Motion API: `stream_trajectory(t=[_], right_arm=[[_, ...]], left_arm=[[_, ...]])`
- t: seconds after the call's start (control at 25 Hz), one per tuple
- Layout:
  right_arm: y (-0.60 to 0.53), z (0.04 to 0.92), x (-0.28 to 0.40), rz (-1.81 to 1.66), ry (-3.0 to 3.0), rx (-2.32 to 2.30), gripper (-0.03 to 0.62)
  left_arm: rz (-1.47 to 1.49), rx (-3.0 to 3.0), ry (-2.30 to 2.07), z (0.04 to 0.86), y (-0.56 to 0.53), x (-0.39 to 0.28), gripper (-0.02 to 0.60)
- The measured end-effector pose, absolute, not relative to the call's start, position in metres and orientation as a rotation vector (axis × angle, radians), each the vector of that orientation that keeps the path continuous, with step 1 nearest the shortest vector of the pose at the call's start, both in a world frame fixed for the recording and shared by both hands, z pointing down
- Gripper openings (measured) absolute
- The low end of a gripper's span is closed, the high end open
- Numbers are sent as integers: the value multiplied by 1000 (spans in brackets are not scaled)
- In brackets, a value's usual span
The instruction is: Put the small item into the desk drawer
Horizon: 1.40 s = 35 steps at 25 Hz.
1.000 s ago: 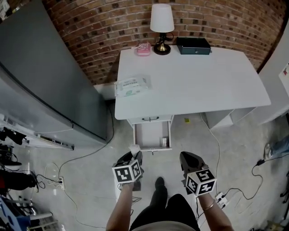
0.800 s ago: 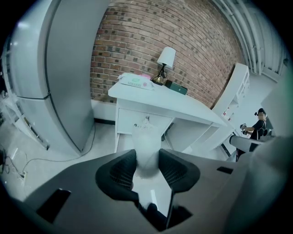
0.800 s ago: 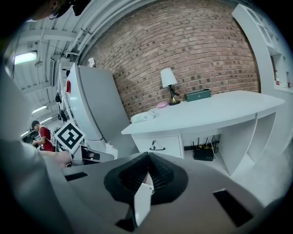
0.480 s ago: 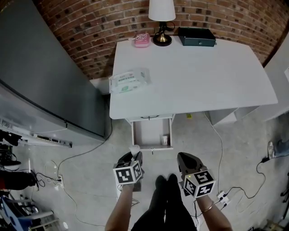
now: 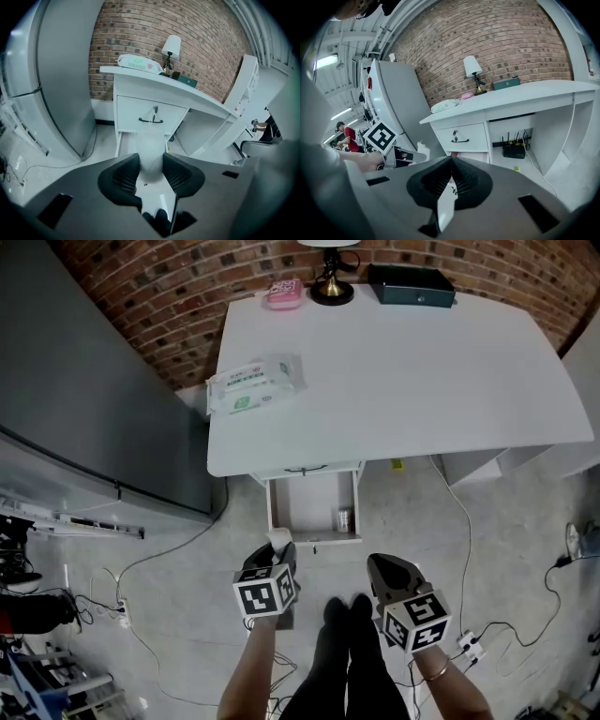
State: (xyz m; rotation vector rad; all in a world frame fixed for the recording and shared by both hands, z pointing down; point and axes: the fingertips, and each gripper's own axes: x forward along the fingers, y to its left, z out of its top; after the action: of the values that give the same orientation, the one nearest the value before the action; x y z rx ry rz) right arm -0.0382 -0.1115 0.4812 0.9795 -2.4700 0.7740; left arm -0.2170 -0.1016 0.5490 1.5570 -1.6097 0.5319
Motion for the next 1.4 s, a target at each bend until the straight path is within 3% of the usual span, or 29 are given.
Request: stream_trajectory(t=[0.8, 1.4], right_arm=[[-135, 662, -24, 817, -2462, 990, 8], [-172, 725, -20, 803, -2475, 1044, 8]], left_arm=[[539, 1563, -1624, 731, -166, -216, 176], [569, 1528, -1639, 812, -228, -237, 176]])
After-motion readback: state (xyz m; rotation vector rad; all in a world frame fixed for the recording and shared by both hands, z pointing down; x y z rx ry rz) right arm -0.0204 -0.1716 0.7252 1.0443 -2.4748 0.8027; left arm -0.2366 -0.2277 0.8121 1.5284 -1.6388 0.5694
